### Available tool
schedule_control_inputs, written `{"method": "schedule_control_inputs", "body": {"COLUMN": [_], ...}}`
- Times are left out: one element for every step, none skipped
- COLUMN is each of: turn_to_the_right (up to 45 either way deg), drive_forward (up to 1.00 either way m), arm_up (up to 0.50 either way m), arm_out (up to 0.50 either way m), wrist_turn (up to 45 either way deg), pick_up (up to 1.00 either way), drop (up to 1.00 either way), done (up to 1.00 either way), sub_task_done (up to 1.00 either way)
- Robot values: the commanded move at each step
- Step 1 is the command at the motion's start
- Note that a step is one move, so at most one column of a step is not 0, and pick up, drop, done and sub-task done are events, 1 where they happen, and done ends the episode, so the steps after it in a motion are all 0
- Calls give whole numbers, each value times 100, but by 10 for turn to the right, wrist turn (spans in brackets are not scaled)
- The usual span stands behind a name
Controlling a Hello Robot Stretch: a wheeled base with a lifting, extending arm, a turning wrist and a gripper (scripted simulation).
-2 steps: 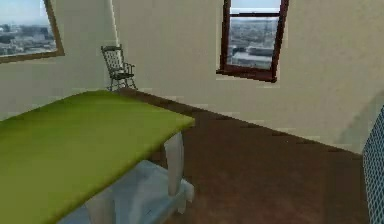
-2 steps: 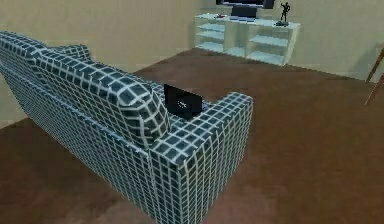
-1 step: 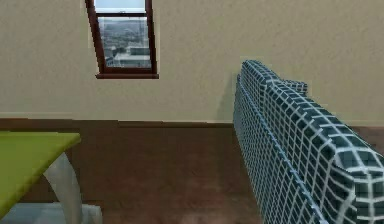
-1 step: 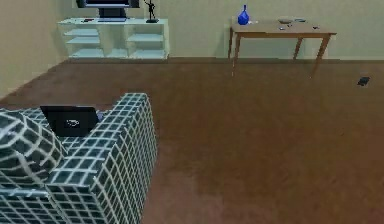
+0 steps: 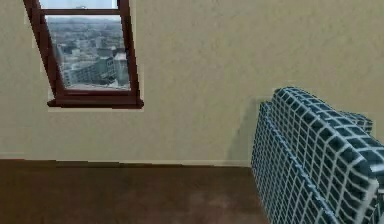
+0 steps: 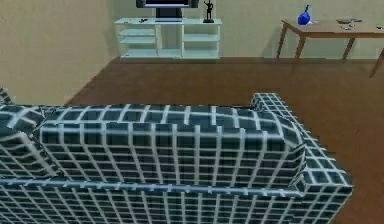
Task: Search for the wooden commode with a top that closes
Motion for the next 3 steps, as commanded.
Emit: {"method": "schedule_control_inputs", "body": {"turn_to_the_right": [270,30,0], "drive_forward": [0,0,5], "arm_up": [0,0,0], "arm_out": [0,0,0], "wrist_turn": [0,0,0], "pick_up": [0,0,0], "drop": [0,0,0], "done": [0,0,0], "sub_task_done": [0,0,0]}}
